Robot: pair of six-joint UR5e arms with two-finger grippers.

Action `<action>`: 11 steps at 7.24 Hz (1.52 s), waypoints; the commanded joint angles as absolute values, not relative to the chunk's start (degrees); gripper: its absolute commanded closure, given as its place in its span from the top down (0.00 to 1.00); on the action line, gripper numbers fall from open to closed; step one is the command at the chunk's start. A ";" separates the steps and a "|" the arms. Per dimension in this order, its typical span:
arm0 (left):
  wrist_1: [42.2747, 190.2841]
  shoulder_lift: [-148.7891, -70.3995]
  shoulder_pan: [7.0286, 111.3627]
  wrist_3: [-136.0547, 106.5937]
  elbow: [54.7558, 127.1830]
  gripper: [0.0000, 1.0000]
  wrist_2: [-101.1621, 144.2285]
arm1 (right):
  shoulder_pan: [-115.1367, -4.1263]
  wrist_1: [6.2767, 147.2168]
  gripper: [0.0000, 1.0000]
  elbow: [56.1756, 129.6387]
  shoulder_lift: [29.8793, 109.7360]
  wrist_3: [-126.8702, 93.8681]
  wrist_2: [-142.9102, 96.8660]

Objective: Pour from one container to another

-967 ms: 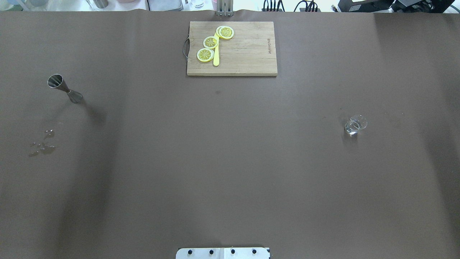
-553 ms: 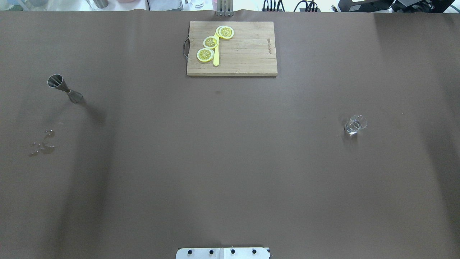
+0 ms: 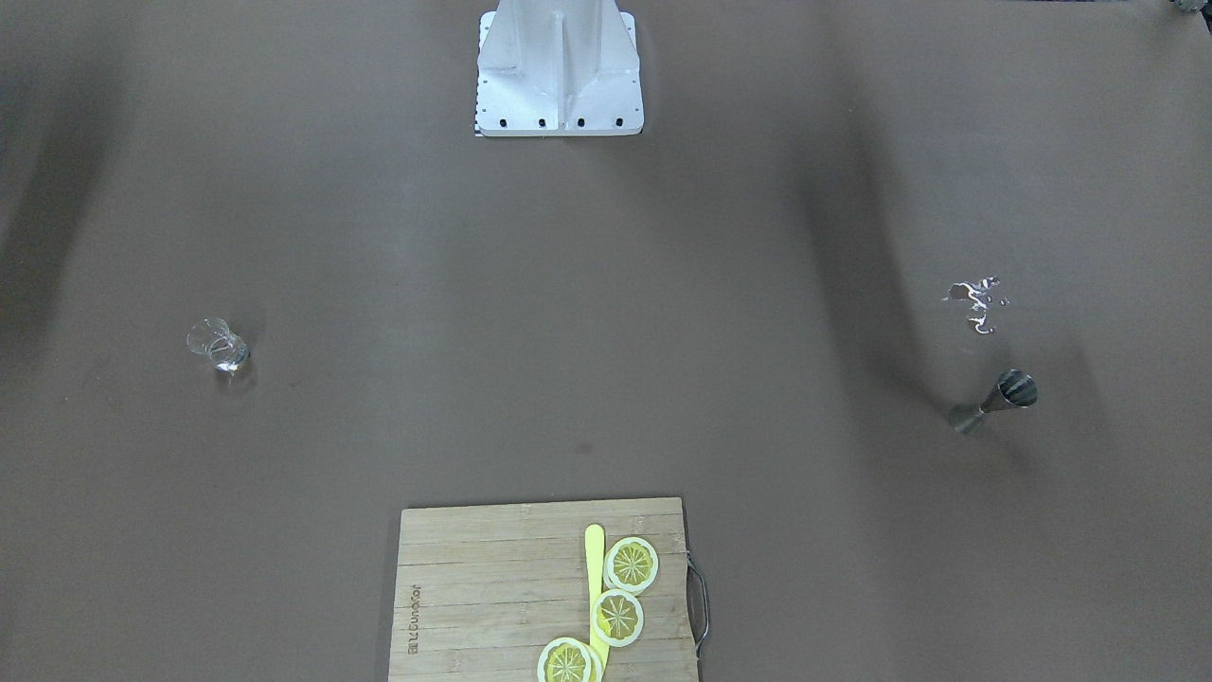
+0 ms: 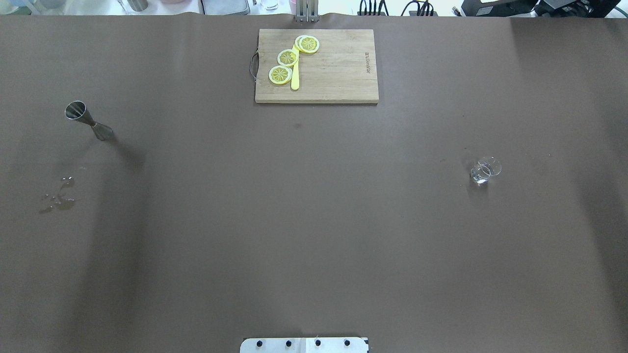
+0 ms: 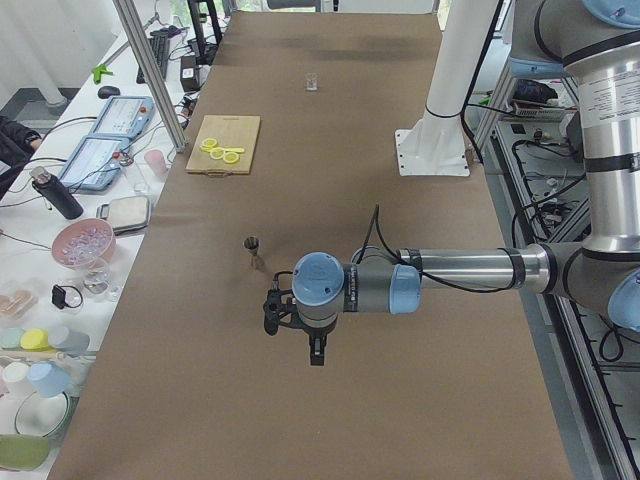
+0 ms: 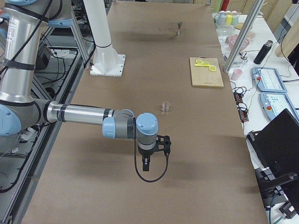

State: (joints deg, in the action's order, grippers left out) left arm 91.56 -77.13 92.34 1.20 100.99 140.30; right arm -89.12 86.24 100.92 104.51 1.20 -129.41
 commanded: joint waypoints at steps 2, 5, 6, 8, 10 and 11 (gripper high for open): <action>91.76 -77.52 92.29 1.32 100.64 0.98 140.01 | -89.12 86.13 1.00 101.07 104.41 1.05 -129.29; 91.85 -77.61 92.29 1.14 101.07 0.98 140.10 | -89.12 86.22 1.00 100.90 103.45 0.97 -129.46; 91.85 -77.69 92.29 1.14 100.99 0.98 140.10 | -89.12 86.13 1.00 100.99 103.10 0.97 -129.46; 91.85 -77.96 92.29 1.14 101.16 0.98 140.10 | -89.12 86.22 1.00 101.07 102.92 1.14 -129.55; 91.85 -77.96 92.29 1.14 101.25 0.98 140.10 | -89.12 86.22 1.00 101.16 102.92 1.14 -129.55; 91.85 -78.05 92.29 1.06 101.16 0.98 140.10 | -89.12 86.22 1.00 101.16 102.83 1.06 -129.64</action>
